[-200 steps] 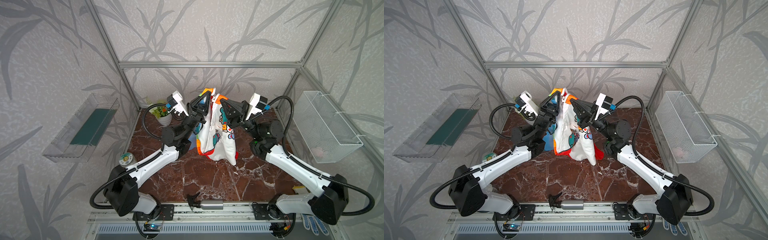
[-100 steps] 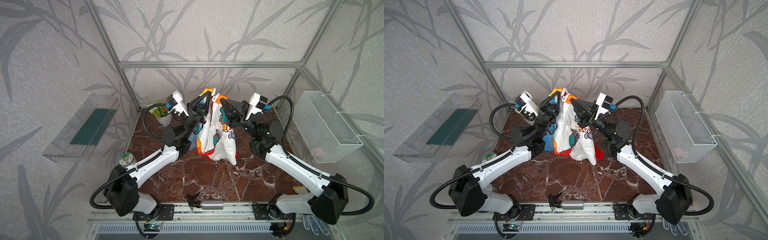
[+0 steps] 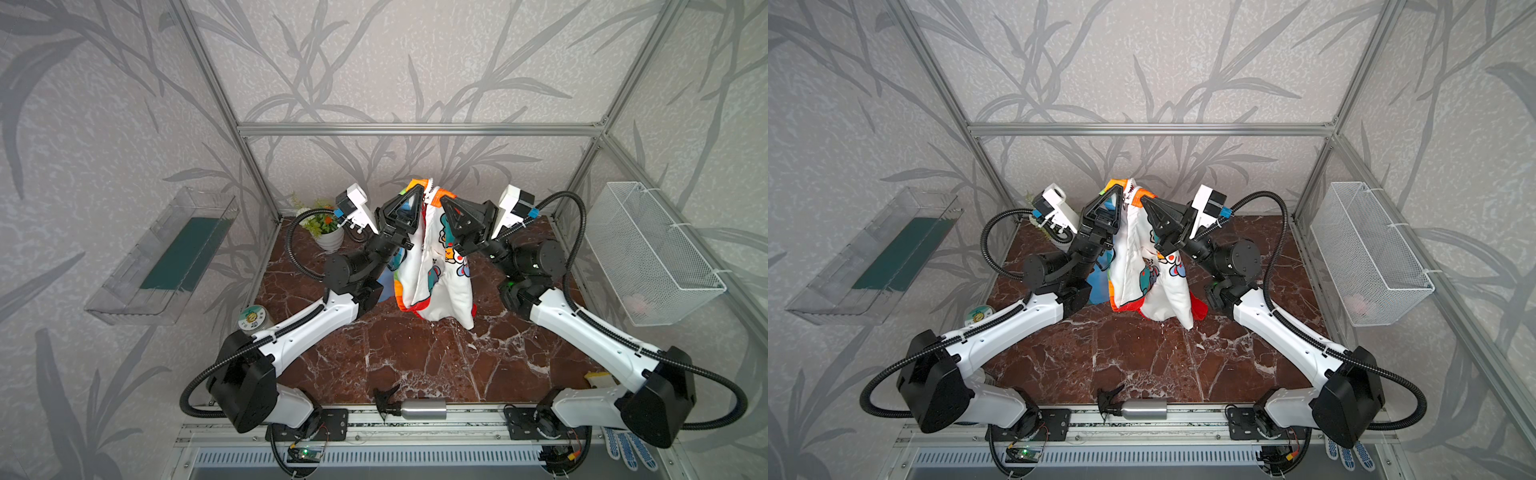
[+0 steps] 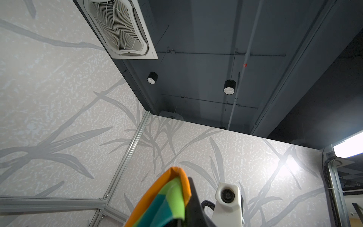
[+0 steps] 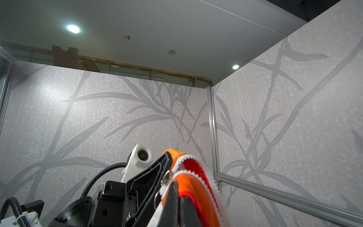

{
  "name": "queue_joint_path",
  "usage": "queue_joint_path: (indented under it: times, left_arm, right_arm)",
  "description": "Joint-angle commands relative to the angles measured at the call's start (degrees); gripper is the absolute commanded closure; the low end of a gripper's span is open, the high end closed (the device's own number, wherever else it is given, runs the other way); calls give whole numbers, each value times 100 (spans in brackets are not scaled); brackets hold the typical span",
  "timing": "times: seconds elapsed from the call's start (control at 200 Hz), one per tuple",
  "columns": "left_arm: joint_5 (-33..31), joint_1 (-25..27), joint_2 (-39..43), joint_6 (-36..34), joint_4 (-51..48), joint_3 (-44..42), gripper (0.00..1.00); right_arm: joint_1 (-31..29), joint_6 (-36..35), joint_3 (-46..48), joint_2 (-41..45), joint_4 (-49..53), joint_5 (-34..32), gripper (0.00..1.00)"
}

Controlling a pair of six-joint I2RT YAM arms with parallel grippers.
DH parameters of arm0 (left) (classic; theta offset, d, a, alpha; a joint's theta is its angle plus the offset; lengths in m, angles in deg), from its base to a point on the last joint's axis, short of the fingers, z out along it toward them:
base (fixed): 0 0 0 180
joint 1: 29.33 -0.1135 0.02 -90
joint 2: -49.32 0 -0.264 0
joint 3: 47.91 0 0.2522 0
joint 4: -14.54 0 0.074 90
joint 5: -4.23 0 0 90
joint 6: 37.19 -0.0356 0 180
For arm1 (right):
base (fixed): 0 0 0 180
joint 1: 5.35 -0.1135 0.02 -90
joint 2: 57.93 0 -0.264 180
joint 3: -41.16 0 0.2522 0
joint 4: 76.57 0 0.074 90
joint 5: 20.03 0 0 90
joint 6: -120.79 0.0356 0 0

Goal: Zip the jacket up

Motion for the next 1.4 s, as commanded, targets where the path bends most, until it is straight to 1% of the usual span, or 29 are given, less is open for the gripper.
queue_joint_path:
  times: [0.0,0.345,0.61,1.0,1.23,1.395]
  left_arm:
    - [12,49,167,-73,335,-37,100]
    - [-98,54,205,4,333,-67,100]
    - [-92,51,220,102,332,-82,100]
    - [-106,49,289,121,327,-222,100]
    - [6,40,366,267,42,-255,100]
    - [63,-2,541,285,-492,-286,100]
  right_arm:
    - [47,92,-106,26,-481,-126,100]
    - [50,61,-96,22,-505,-132,100]
    - [59,-117,-84,18,-488,-167,100]
    - [111,-129,-318,-9,-238,25,100]
    - [175,-156,-385,35,-120,109,100]
    - [187,-232,-451,101,124,194,100]
